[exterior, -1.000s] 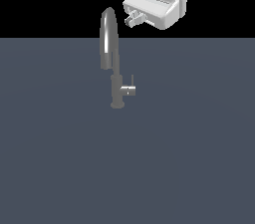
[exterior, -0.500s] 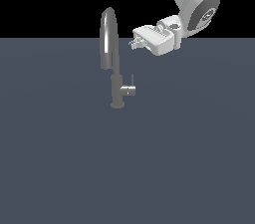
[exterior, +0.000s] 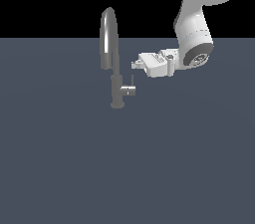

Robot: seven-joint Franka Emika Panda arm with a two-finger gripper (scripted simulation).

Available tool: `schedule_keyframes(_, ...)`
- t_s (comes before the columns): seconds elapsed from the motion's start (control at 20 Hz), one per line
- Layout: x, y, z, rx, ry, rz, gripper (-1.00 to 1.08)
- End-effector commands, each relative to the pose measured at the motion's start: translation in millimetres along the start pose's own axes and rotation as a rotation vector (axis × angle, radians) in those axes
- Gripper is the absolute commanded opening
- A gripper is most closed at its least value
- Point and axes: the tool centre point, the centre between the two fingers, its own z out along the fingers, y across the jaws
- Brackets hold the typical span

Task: Turn on the faucet by rotating a designated handle.

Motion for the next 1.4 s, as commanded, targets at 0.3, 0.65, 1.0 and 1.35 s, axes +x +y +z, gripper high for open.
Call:
schedule_keyframes(0.3, 43.2, -8.0, 6.1, 0.103, -0.094, 0.096, -1.0)
schedule_keyframes(0.65, 49.7, -8.9, 8.1, 0.118, -0.107, 0.109, -1.0)
schedule_keyframes(1.0, 47.5, -8.8, 8.1, 0.113, -0.103, 0.104, -1.0)
schedule_keyframes(1.35, 41.2, 2.9, 8.8, 0.113, -0.103, 0.104, -1.0)
